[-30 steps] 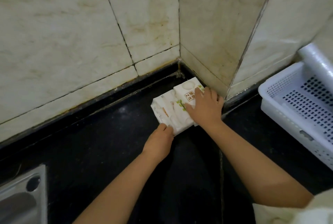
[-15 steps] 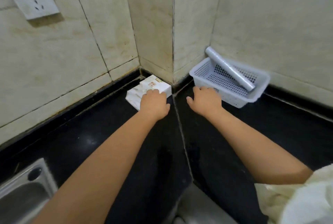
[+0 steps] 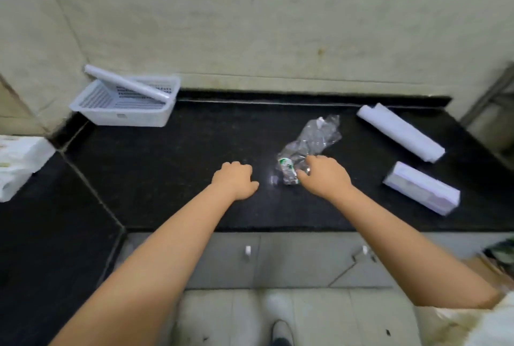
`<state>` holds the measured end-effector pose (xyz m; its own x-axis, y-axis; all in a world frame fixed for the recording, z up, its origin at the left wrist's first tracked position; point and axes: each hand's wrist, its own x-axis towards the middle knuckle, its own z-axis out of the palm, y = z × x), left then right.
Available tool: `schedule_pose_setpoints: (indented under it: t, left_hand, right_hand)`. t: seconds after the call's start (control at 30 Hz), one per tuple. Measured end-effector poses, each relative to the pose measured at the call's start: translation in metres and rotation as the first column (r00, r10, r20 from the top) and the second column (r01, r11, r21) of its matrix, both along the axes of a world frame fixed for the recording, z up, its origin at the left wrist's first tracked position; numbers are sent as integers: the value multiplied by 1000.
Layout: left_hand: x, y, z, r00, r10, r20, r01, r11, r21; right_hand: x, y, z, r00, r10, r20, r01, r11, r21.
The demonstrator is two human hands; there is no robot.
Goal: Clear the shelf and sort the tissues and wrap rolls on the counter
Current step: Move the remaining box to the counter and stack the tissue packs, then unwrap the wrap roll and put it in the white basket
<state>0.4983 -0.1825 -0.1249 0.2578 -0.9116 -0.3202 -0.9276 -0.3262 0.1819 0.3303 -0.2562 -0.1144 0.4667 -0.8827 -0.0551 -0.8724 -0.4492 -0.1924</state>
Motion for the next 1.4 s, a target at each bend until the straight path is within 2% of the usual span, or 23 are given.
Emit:
schedule_pose_setpoints:
  t: [0.13, 0.3, 0.4, 0.53, 0.7, 0.83, 0.93, 1.1, 1.23, 1.4]
  left_hand:
    - [-78, -46, -16, 984, -178, -23, 179, 983, 32]
    - [-155, -116, -35, 954, -298, -27, 299, 953, 56]
    - [-193, -171, -44, 946, -322, -30, 323, 945, 53]
    - [-231, -244, -51, 957, -290, -15, 290, 956, 46]
    - [-248, -311, -60, 974, -226, 7, 226, 973, 51]
    - [-242, -346, -66, 977, -205, 60, 203, 978, 38]
    - [-235, -371, -68, 977, -183, 105, 181, 983, 34]
    - [-226, -402, -70, 979, -138, 147, 134, 990, 31]
    - [-219, -417, -74, 979, -139, 149, 137, 990, 19]
    - [-211, -411, -85, 986, -124, 116, 129, 991, -39]
  right_hand:
    - [-103, -30, -10, 980, -186, -71, 188, 982, 32]
    - [-205, -85, -32, 923, -373, -91, 380, 921, 87]
    - [-250, -139, -45, 903, -420, -86, 428, 897, 116]
    - [-287, -215, -58, 908, -405, -111, 416, 901, 119]
    - [-296, -295, -74, 927, -342, -155, 361, 925, 119]
    - [-273, -345, -90, 938, -287, -195, 302, 952, 49]
    - [-250, -372, -106, 940, -267, -210, 285, 957, 58]
    - [-247, -411, -119, 913, -309, -267, 355, 924, 142]
    - [-264, -438, -114, 893, -400, -208, 450, 816, 362]
    - [-262, -431, -123, 928, -344, -146, 368, 907, 205]
